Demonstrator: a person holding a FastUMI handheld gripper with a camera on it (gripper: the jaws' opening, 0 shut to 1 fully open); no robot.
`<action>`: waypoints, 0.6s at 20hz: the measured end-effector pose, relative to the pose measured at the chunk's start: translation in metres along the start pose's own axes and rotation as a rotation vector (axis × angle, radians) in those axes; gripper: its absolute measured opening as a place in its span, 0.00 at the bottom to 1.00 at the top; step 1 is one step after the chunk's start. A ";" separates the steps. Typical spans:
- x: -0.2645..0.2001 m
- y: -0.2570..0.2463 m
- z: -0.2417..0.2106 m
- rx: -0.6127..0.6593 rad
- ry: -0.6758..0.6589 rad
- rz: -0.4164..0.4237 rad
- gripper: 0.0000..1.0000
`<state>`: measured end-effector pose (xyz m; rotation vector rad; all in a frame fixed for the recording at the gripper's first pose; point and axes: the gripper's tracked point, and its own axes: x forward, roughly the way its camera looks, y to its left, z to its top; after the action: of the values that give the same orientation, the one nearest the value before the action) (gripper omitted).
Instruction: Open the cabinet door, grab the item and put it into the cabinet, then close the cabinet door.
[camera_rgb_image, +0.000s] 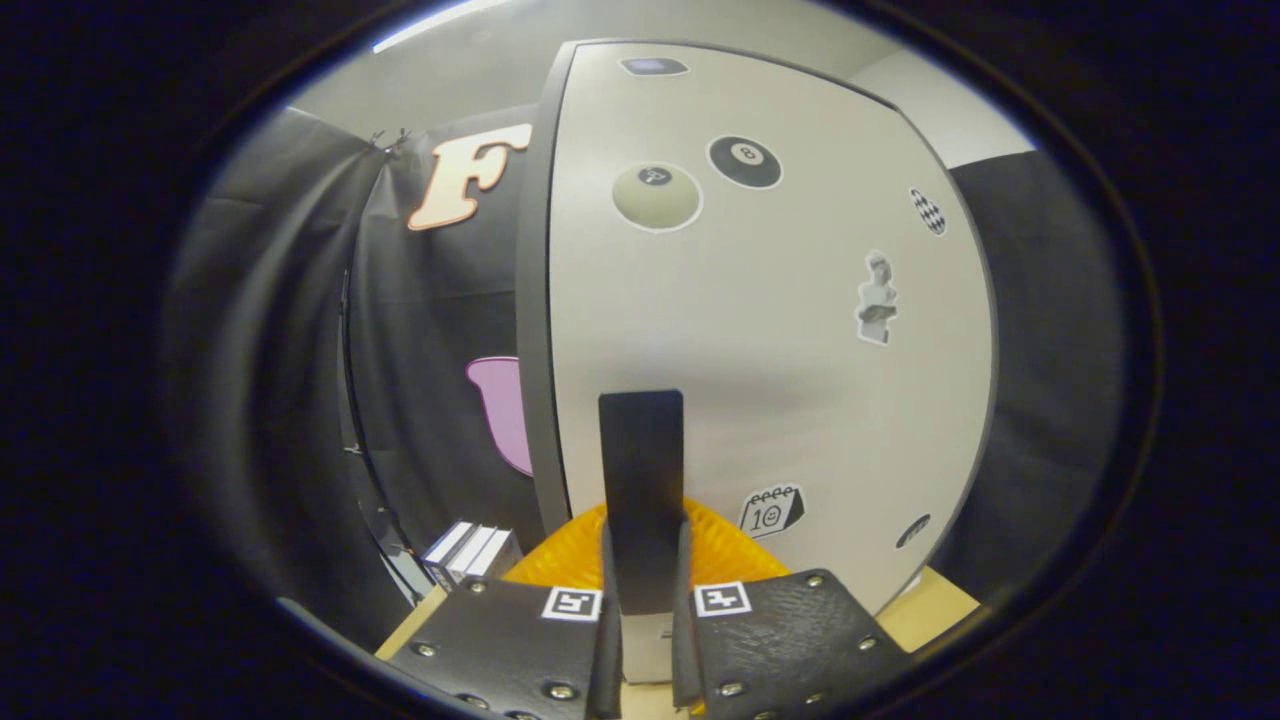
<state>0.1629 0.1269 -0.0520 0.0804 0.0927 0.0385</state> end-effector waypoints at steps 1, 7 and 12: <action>-0.002 -0.001 0.002 0.008 -0.007 -0.003 0.20; -0.042 -0.017 0.001 0.026 -0.009 -0.022 0.19; -0.082 -0.038 -0.001 0.079 -0.010 -0.042 0.19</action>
<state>0.0821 0.0860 -0.0485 0.1572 0.0856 -0.0080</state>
